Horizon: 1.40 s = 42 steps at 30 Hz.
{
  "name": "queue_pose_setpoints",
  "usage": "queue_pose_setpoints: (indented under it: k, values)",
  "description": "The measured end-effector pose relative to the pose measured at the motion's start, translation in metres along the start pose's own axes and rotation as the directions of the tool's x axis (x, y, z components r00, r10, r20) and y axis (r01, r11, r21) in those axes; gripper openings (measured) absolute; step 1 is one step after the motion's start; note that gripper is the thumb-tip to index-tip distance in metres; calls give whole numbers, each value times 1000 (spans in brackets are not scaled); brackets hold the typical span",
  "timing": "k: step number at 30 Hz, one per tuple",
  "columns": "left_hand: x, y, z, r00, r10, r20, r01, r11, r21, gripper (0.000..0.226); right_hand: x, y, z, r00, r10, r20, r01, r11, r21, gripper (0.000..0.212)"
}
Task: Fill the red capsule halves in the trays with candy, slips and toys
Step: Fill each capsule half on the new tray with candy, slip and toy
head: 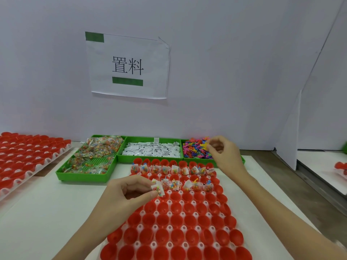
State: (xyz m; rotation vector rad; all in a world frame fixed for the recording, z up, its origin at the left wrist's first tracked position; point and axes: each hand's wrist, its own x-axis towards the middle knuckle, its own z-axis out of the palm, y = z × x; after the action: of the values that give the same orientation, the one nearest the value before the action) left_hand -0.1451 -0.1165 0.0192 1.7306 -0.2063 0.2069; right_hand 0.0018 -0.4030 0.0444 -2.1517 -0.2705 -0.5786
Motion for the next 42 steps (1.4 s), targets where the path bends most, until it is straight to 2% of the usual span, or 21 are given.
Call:
queue_pose_setpoints:
  k: [3, 8, 17, 23, 28, 32, 35, 38, 40, 42]
  values:
    - [-2, 3, 4, 1000, 19, 17, -19, 1000, -1, 17, -39, -25, -10, 997, 57, 48, -68, 958, 279, 17]
    - [-6, 7, 10, 998, 7, 62, -4, 999, -43, 19, -102, -54, -13, 982, 76, 172, -150, 868, 474, 13]
    - [-11, 11, 16, 991, 71, 110, -73, 997, 14, 13, -133, -67, 3, 949, -6, 314, -109, 932, 346, 12]
    - [-13, 8, 20, 989, 72, 130, -78, 996, 40, 11, -140, -68, 9, 919, -60, 388, -80, 939, 335, 12]
    - [-15, 3, 26, 990, 118, 76, -125, 987, 96, 13, -139, -66, 7, 913, -74, 401, -83, 930, 359, 10]
    - [-15, 3, 26, 993, 120, 13, -120, 991, 65, 28, -141, -68, 7, 897, -97, 431, -99, 907, 409, 7]
    - [-14, 3, 28, 988, 151, 34, -154, 982, 108, 16, -139, -67, 7, 911, -103, 399, -72, 913, 401, 12]
    - [-12, 8, 35, 974, 228, 18, -227, 959, 172, 14, -135, -63, 0, 919, -109, 379, -43, 928, 370, 11]
    - [-10, 14, 42, 953, 294, 68, -301, 915, 269, 12, -131, -59, -9, 909, -128, 397, -23, 936, 352, 10]
    - [-6, 22, 49, 951, 285, 115, -307, 912, 271, 13, -125, -55, -20, 904, -135, 406, -11, 941, 337, 9]
